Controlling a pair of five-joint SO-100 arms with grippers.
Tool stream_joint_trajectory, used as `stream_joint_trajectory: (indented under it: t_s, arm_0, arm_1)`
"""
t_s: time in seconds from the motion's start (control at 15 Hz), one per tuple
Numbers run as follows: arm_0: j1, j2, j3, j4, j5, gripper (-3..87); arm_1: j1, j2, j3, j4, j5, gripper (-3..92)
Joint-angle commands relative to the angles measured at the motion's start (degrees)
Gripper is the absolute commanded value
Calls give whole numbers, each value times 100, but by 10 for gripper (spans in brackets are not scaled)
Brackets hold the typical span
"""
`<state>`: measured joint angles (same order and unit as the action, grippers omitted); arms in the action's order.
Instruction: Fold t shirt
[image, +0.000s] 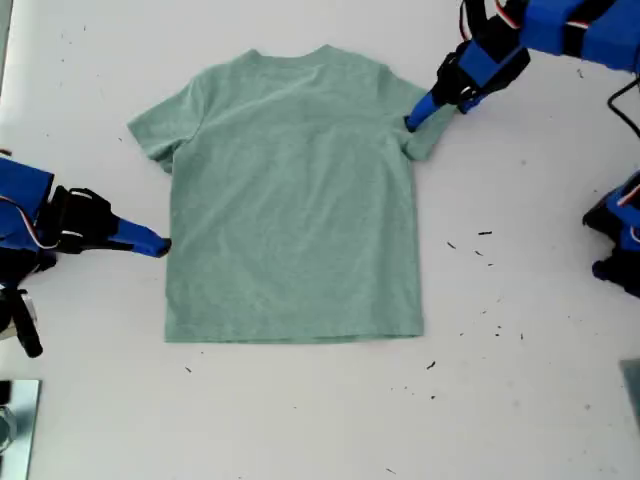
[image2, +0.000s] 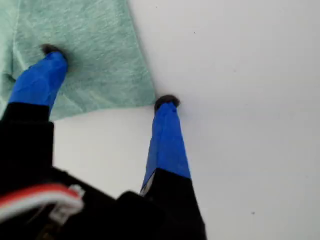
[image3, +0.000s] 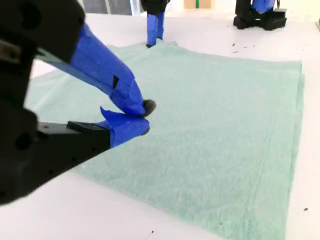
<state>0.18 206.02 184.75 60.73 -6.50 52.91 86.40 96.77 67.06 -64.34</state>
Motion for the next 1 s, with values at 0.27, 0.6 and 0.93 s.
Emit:
stream_joint_trajectory:
  t_s: [0.27, 0.6, 0.93]
  arm_0:
    - [167, 44, -18, 0, -79, -2]
    - [202, 44, -18, 0, -97, -2]
    - [141, 44, -18, 0, -79, -2]
  arm_1:
    - [105, -466, -1195, 1151, -448, -11]
    - [-211, -211, -3604, 3050, -360, -11]
    - [-2013, -492, -4808, 2004, 1204, -11]
